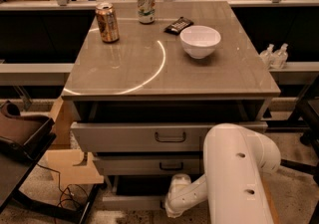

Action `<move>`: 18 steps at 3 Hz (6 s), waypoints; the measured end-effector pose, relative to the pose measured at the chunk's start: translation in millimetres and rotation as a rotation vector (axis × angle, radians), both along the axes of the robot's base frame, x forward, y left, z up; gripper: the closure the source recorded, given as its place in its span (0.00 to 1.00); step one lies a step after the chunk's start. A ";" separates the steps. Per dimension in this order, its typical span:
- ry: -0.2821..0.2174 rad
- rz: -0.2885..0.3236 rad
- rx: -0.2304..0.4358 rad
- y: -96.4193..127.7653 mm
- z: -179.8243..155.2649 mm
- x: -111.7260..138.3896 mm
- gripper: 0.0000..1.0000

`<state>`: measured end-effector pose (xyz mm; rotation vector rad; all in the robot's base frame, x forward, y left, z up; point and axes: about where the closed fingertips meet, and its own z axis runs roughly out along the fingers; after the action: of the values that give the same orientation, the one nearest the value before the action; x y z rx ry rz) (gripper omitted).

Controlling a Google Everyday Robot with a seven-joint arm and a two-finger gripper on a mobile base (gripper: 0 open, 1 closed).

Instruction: Open bottom drawer

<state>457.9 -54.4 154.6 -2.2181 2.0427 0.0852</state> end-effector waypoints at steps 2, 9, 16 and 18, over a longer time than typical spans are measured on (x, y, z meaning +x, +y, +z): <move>-0.037 -0.021 -0.003 -7.5 21.2 -5.1 1.00; -0.131 -0.112 -0.189 -44.1 114.2 -126.2 1.00; -0.422 -0.190 0.014 -131.1 113.1 22.8 1.00; -0.446 -0.186 0.051 -131.3 90.5 69.1 1.00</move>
Offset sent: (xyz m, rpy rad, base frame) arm -0.0660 -0.0325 0.0866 -0.0431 -0.1876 -0.1529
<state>527.0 -185.8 245.1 -1.8001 1.9496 -0.3392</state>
